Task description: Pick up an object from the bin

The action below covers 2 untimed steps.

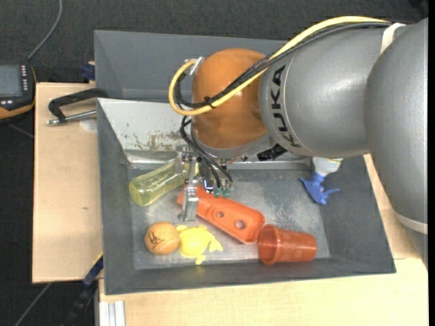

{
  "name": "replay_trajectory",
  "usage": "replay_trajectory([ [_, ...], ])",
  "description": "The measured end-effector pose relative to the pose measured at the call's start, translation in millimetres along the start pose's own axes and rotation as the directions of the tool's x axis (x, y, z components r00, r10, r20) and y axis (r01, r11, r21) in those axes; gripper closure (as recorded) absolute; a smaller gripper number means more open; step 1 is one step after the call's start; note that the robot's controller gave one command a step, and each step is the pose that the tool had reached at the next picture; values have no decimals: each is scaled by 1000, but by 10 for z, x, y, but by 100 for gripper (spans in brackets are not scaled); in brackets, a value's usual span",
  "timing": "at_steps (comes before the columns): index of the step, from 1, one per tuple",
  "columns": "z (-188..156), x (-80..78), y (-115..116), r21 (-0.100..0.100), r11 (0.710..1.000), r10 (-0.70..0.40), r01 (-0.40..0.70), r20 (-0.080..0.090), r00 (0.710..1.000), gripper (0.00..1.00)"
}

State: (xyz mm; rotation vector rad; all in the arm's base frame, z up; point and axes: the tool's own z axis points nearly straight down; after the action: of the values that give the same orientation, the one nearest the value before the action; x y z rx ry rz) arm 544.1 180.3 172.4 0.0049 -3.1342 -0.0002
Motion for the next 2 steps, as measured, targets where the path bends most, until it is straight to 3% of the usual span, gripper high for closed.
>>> replay_trajectory([
  [1,-48,-20,-8,-2,1000,2,-2,8,1000,0],
  [2,335,-173,-139,-5,999,42,-42,13,999,0],
])
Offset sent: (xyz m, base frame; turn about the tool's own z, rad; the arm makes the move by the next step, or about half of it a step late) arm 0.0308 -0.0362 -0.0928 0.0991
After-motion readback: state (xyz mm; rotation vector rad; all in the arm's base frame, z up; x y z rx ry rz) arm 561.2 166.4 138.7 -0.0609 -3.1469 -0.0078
